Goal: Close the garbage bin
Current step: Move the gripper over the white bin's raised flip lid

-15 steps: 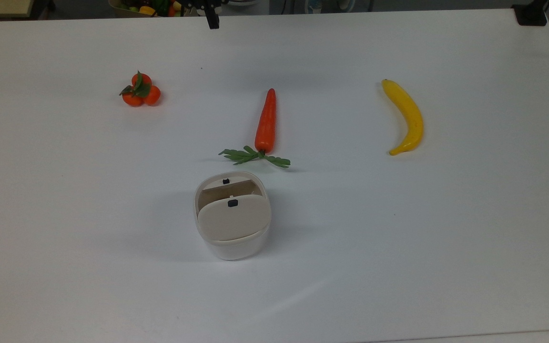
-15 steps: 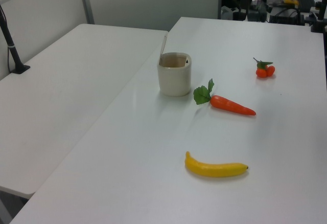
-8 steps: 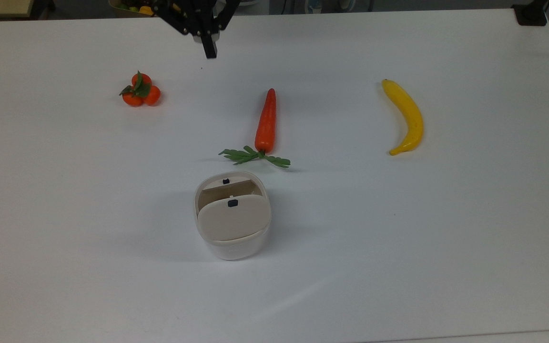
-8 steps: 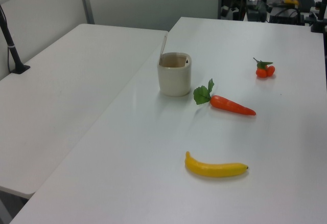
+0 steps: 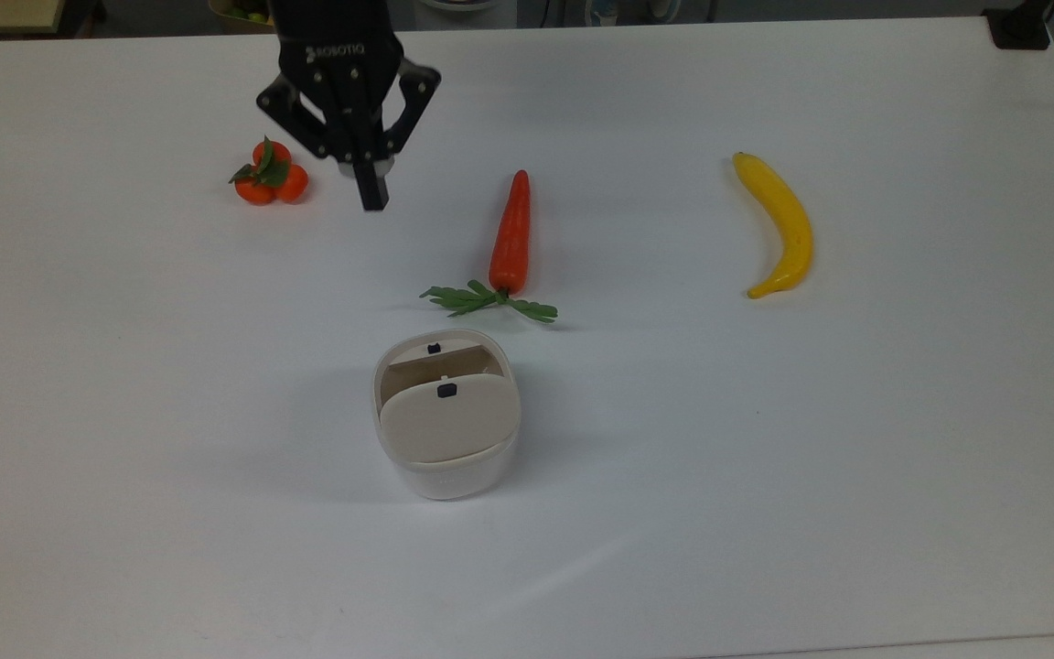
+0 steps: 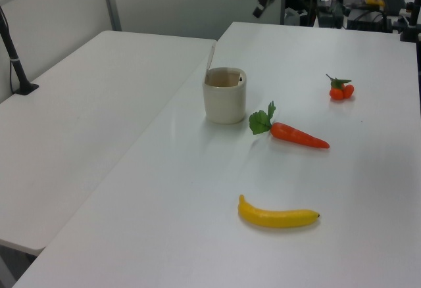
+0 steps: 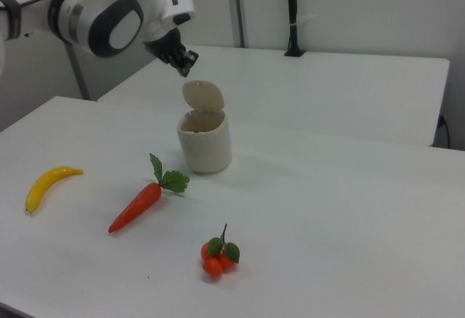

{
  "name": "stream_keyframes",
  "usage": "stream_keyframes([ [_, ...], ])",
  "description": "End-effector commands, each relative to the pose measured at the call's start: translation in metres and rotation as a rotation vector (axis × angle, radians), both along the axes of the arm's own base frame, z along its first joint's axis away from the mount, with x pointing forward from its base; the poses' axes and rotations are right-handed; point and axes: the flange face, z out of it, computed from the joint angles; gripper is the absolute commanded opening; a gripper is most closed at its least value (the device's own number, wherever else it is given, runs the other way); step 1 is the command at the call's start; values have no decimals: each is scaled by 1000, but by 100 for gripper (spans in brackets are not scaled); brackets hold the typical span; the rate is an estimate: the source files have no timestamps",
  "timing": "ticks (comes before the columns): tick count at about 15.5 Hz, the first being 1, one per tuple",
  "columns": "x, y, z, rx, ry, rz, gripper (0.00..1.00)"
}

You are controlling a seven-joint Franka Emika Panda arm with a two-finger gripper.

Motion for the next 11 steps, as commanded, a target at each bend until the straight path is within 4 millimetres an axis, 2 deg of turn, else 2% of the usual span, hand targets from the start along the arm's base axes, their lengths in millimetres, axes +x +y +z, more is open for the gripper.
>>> stream_keyframes([
  [1, 38, 6, 3, 44, -56, -74, 0],
  [7, 73, 14, -24, 51, -237, -134, 0],
  [11, 87, 34, -53, 55, -296, -123, 0],
])
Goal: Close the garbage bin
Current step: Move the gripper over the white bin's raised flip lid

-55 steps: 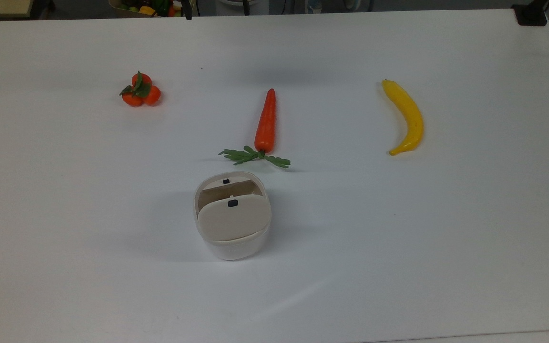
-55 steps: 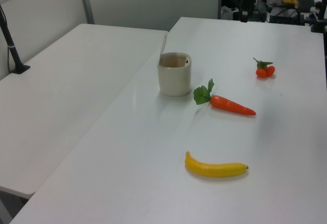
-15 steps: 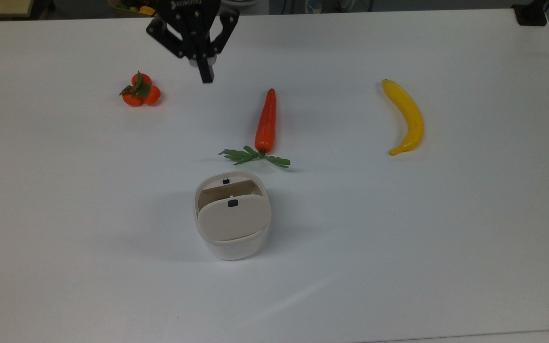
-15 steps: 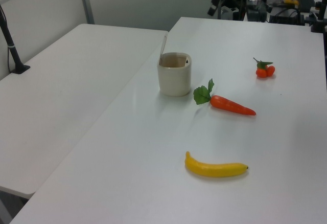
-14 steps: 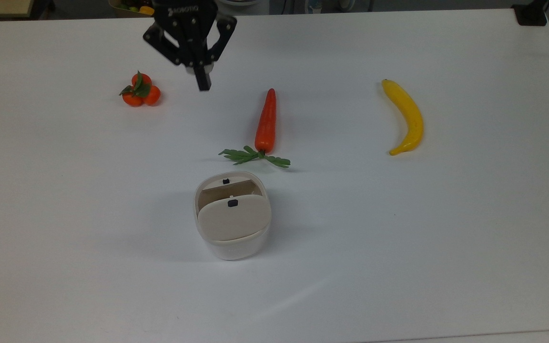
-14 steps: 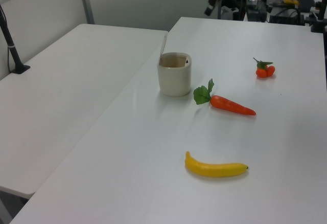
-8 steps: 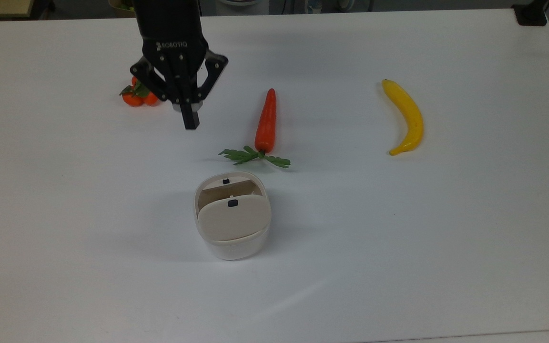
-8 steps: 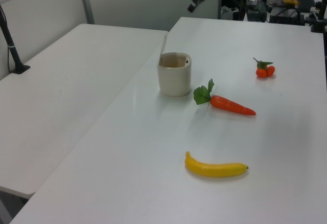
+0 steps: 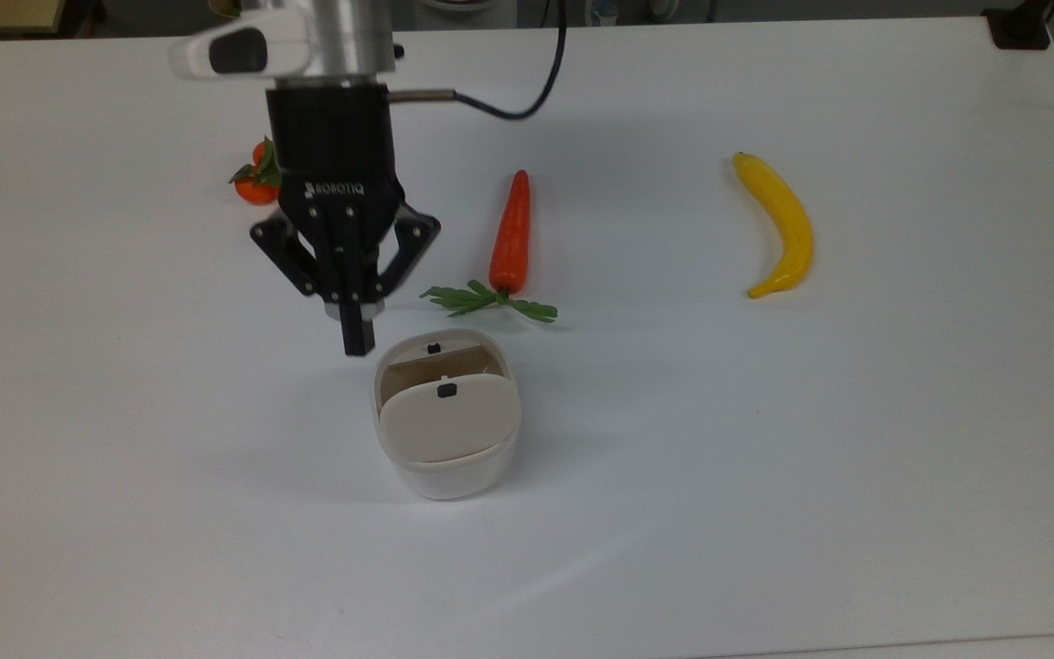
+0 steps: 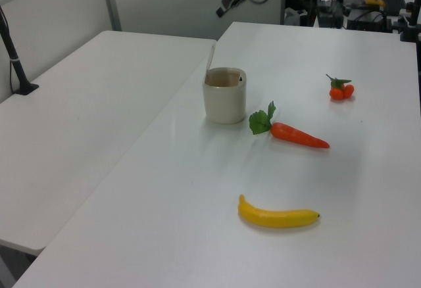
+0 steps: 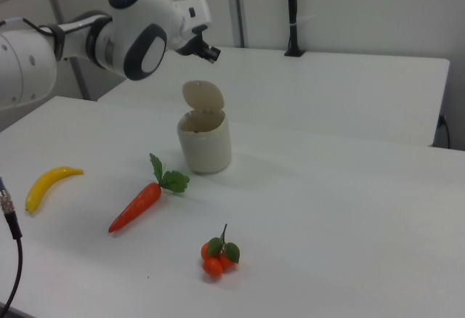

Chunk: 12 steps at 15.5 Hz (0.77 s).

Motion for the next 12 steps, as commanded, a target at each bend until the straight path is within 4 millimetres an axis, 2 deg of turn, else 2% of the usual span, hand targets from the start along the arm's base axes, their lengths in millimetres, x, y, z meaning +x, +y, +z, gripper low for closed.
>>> stream_keyframes([
  [1, 14, 24, -21, 33, -49, 7, 0],
  [3, 17, 33, -29, 49, -68, 6, 0],
  [5, 21, 40, -48, 40, -49, 15, 0],
  [6, 23, 43, -49, 43, -52, 21, 0],
  [12, 23, 37, -58, 37, -31, 17, 0],
])
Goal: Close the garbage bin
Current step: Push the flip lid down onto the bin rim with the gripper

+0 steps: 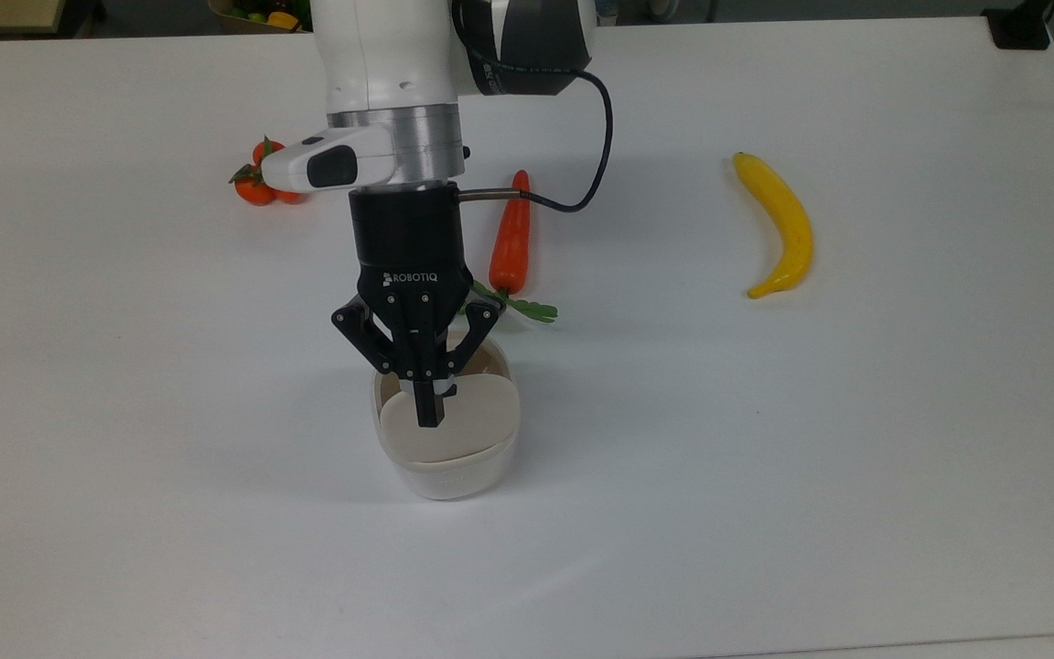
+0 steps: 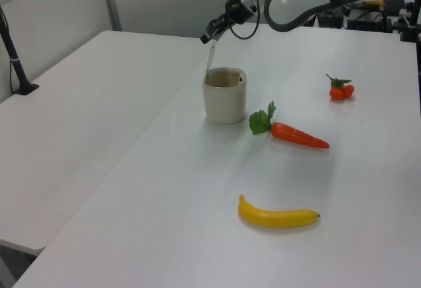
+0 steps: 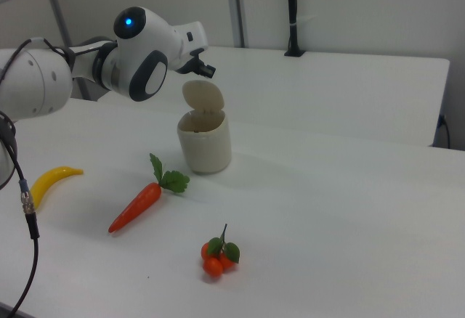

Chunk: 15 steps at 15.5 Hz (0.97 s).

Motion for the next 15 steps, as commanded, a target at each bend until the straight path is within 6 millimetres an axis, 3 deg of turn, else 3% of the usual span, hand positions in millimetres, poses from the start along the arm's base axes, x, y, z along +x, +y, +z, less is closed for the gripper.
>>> stream_keyframes([
  [1, -1, 0, 6, 15, -10, -9, 0],
  [8, -29, 4, -17, 12, 111, 14, 0],
  [12, -40, -10, -4, 17, 192, 17, 0],
  [15, -44, -10, -9, 14, 254, 30, 0],
])
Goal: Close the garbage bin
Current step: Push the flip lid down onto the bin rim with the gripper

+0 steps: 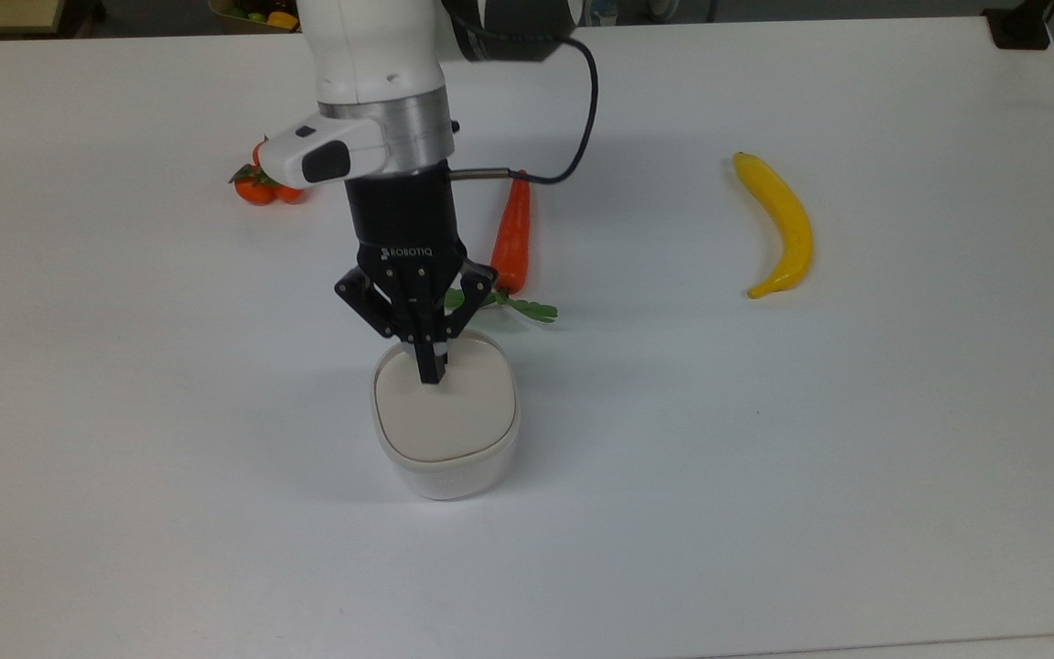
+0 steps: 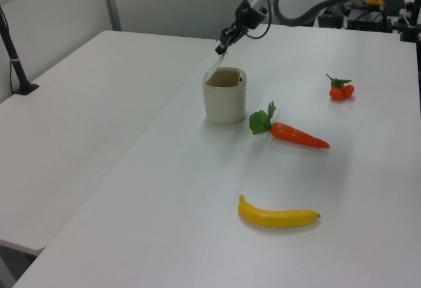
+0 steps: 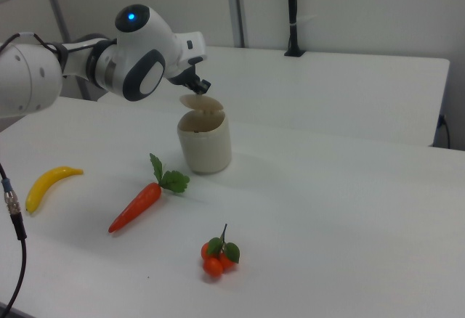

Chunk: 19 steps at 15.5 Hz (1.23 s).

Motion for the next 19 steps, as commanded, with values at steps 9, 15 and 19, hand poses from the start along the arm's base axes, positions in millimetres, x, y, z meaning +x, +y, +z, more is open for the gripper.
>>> stream_keyframes([
  [9, -23, -1, -32, -60, 179, 42, 0],
  [15, -22, -1, -49, -69, 203, 46, 0],
  [19, -24, -1, -61, -82, 224, 52, 0],
])
